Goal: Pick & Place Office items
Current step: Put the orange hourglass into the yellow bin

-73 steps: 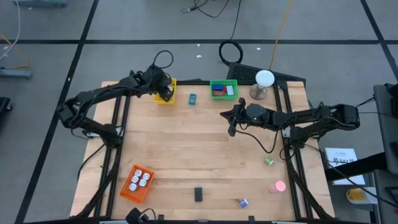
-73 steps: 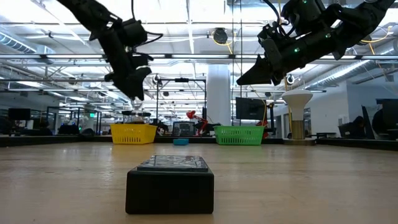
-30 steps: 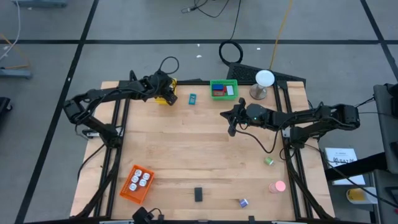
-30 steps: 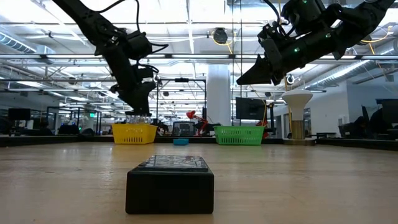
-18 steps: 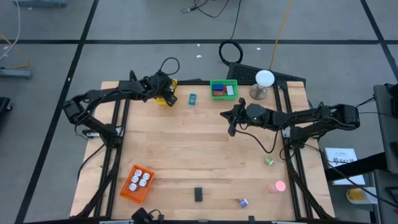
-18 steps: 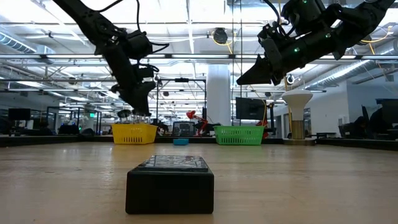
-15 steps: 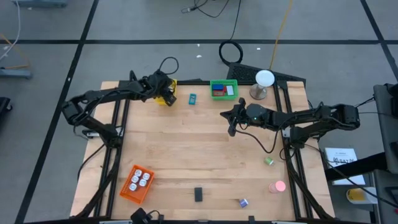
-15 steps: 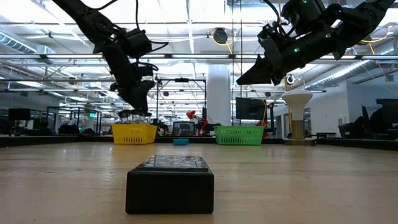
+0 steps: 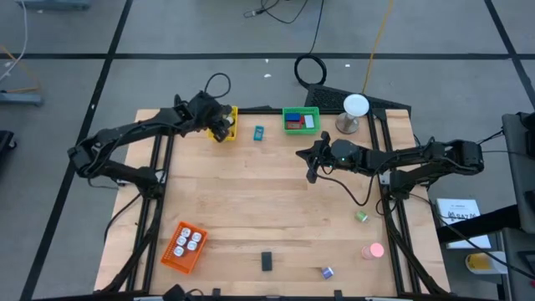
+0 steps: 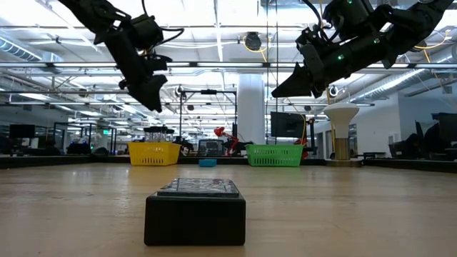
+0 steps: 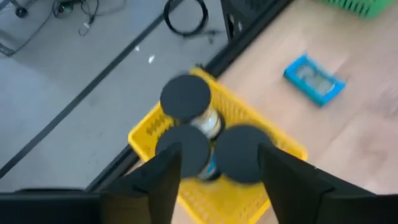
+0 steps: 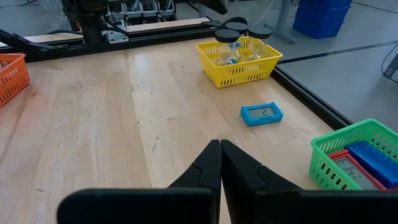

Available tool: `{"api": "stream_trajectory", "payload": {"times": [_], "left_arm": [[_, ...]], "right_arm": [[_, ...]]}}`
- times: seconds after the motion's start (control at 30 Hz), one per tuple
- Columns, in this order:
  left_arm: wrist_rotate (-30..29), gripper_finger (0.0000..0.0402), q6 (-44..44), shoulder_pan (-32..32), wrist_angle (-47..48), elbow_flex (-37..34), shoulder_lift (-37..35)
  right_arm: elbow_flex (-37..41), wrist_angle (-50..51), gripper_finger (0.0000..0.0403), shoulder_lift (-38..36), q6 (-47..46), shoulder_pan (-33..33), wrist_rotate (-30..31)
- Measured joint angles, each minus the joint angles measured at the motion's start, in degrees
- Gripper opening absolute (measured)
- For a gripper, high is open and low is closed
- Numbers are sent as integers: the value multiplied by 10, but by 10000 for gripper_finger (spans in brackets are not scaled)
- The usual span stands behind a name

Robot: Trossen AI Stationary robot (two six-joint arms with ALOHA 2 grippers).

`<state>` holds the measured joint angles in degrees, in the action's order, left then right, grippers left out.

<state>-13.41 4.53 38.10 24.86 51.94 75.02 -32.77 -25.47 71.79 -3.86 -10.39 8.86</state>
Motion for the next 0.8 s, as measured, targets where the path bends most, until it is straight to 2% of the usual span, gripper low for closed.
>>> {"api": "stream_trajectory", "payload": {"times": [0.27,0.47,0.6,0.8], "left_arm": [[2,93,23,6,93,-1,0],[93,13,27,4,40,-48,0],[94,11,22,4,-49,-104,4],[76,8,13,4,-99,-131,3]], "right_arm": [[0,0,0,0,0,0,0],[0,0,0,0,0,0,0],[0,0,0,0,0,0,0],[0,0,0,0,0,0,0]]}}
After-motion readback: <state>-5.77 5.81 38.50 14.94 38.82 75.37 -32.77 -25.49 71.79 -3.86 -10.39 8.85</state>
